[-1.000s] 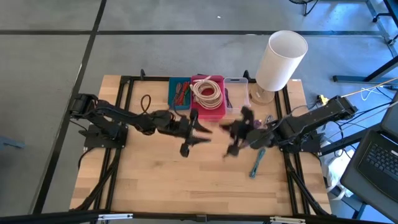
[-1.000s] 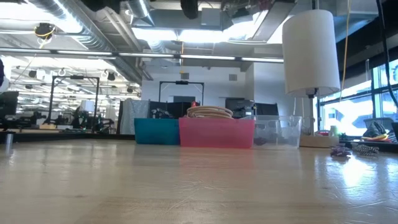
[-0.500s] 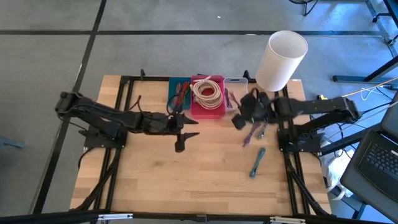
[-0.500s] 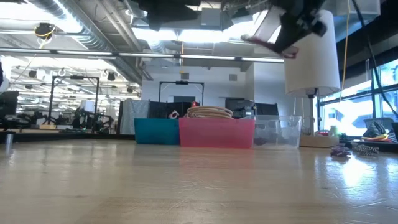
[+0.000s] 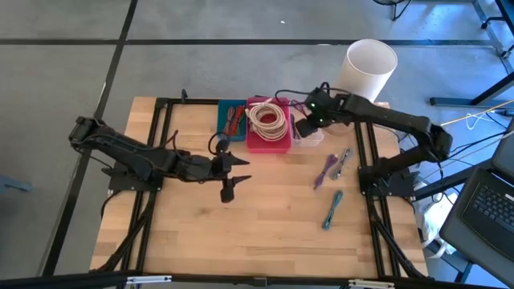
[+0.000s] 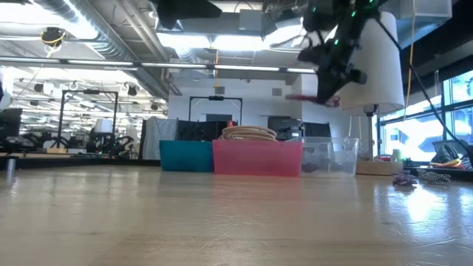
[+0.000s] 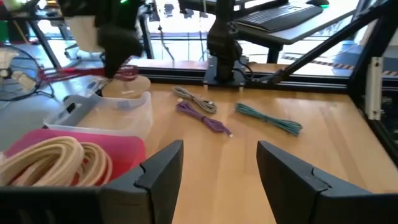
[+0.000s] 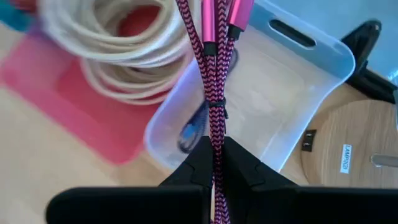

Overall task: Pick & Place USB Port
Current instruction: Put the pink patterned charger cable into the transparent bin

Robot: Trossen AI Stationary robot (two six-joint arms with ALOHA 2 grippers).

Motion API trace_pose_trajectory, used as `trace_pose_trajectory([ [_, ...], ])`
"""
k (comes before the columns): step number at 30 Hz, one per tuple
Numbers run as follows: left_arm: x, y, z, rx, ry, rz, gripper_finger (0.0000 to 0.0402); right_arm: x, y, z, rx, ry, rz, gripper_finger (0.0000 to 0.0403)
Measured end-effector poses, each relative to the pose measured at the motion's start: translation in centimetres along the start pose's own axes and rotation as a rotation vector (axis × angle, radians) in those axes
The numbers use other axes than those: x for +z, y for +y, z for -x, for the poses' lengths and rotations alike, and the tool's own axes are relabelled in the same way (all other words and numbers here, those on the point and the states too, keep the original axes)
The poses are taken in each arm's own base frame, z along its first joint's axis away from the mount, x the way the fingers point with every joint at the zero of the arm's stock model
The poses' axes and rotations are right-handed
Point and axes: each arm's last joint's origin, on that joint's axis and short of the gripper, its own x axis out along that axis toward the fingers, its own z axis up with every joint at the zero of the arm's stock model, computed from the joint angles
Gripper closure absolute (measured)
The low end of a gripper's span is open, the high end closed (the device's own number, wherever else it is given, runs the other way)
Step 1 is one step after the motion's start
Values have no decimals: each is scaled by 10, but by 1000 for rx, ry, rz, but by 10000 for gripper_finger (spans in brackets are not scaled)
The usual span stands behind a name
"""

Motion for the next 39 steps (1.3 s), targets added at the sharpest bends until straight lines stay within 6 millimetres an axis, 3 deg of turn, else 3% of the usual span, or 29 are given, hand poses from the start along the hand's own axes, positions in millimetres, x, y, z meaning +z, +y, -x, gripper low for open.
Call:
trace_pose_trajectory([
  [13, -2, -16, 8, -15, -8, -2, 204, 12, -13, -71, -199, 113, -111, 389],
  [28, -1, -35, 19, -98, -40, -25, 204, 10, -11, -116, -211, 191, -153, 389],
  [39, 14, -45, 47, -185, -149, -50, 204, 5, -5, -150, -152, 263, -163, 389],
])
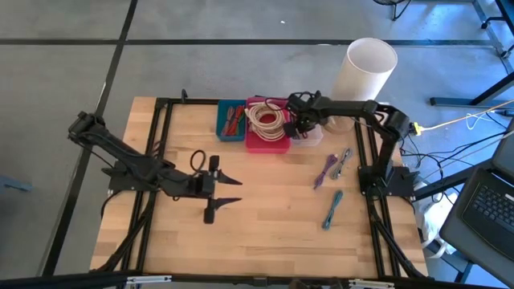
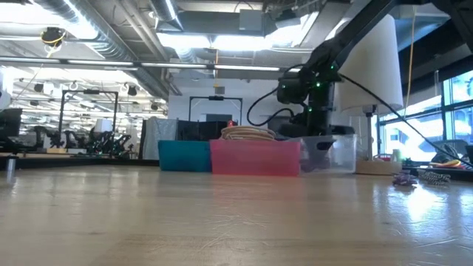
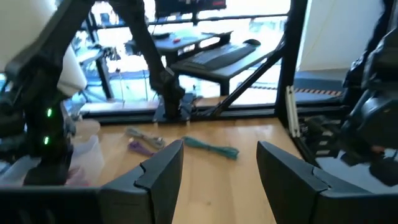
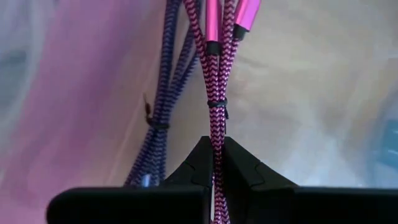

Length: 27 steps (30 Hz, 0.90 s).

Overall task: Pick & Place USB Port
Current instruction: Put the pink patterned charger cable into the transparent bin, then put the blue patterned charger cable into the transparent bin

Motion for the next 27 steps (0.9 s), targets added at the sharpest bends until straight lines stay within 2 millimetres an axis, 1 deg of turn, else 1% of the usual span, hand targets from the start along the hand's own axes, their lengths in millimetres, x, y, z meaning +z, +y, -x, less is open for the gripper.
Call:
trace_pose_trajectory([
  [4, 4, -2, 5, -16, -24, -8, 203, 2, 2, -1, 17, -15, -3, 388],
  [5, 5, -2, 6, -16, -26, -7, 204, 2, 2, 0, 20, -21, -3, 382],
  [12, 5, -3, 7, -21, -26, -9, 204, 3, 2, 3, 23, -38, 5, 287],
  [14, 5, -3, 7, -20, -26, -9, 203, 3, 2, 3, 23, -39, 4, 266],
  [17, 5, -3, 7, -20, -26, -9, 203, 4, 2, 3, 16, -45, 4, 245],
  [21, 5, -3, 7, -19, -25, -9, 203, 1, 7, 11, -38, -111, 38, 235],
  [27, 5, -2, 7, -16, -25, -10, 203, -8, 19, 38, -78, -245, 111, 241],
])
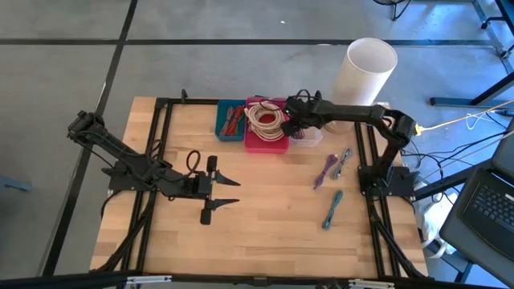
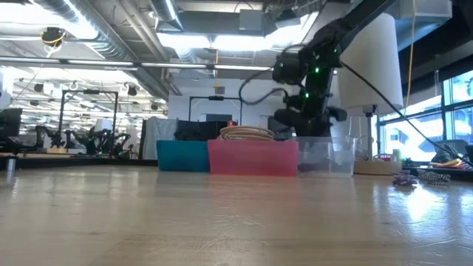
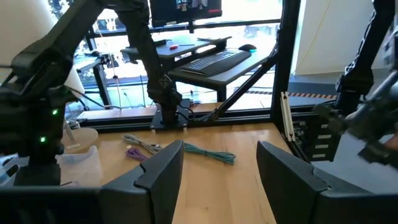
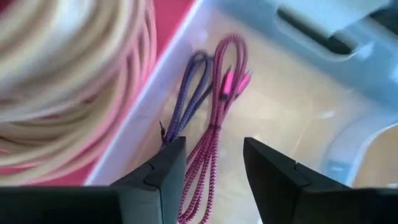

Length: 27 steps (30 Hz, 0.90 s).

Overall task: Pick & Place USB Port
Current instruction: Put the blue patterned charger cable into the transparent bin

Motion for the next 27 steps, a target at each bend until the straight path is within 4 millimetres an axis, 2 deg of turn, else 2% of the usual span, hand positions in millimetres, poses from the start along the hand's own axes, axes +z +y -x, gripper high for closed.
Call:
trace_pose_trajectory([
  [7, 0, 1, 0, 22, 0, -9, 203, -6, 6, 54, 5, -161, 72, 247],
  [11, -1, 1, 0, 32, 12, -17, 203, -23, 12, 87, 57, -215, 136, 247],
  [17, -4, 2, 0, 68, 34, -30, 203, -79, 12, 120, 112, -200, 246, 247],
  [23, -4, 2, 0, 69, 32, -29, 203, -143, -7, 133, 129, -97, 220, 247],
  [27, -4, 3, 0, 80, 32, -30, 203, -172, -18, 138, 193, -36, 174, 247],
])
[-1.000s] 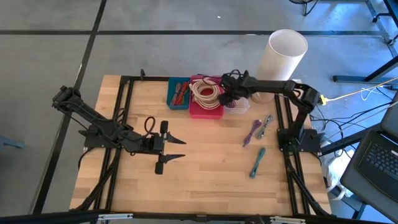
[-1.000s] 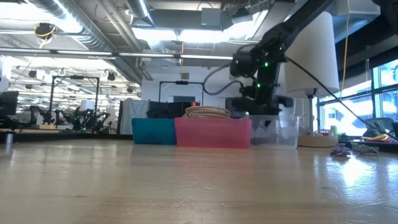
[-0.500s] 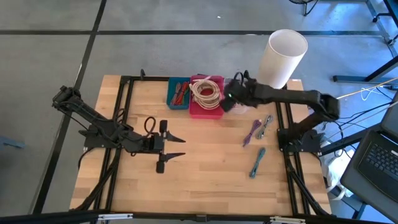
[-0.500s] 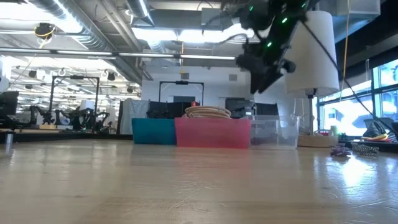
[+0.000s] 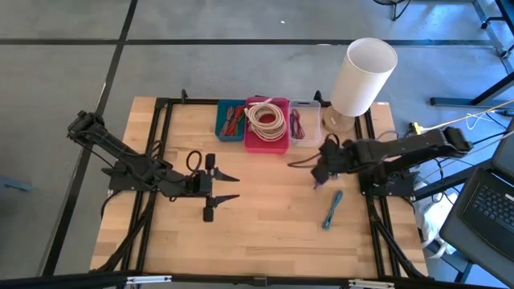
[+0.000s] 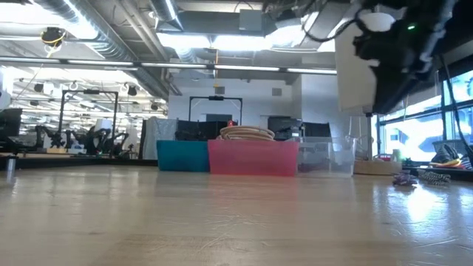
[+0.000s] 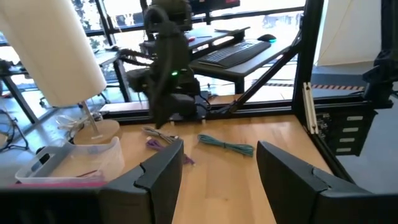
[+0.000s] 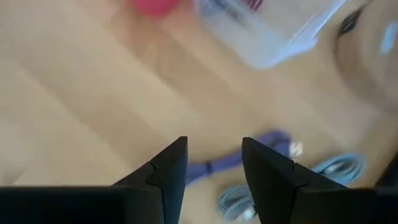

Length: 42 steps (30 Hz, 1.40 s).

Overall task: Pick & Place USB Port
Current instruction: Put the blue patterned charger cable into the transparent bin

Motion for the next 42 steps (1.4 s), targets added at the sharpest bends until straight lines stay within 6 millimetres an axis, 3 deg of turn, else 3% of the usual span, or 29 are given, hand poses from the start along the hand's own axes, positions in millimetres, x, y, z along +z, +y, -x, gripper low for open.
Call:
trace_pose_trajectory([
  [6, 0, 3, -2, 28, 0, 3, 203, -19, -6, 11, 68, 47, 27, 247],
  [20, 1, 4, -2, 56, -6, 7, 203, -33, -17, 21, 104, 272, 387, 247],
  [25, 1, 4, -2, 57, -8, 8, 203, -37, -15, 22, 177, 376, 347, 247],
  [31, 0, 4, -2, 57, 3, 0, 203, -52, -6, 31, 293, 486, 401, 247],
  [37, -1, 4, -2, 58, 12, -17, 203, -72, 11, 42, 385, 446, 449, 247],
  [42, -1, 5, -2, 86, 12, -47, 203, -93, 28, 47, 424, 352, 632, 247],
])
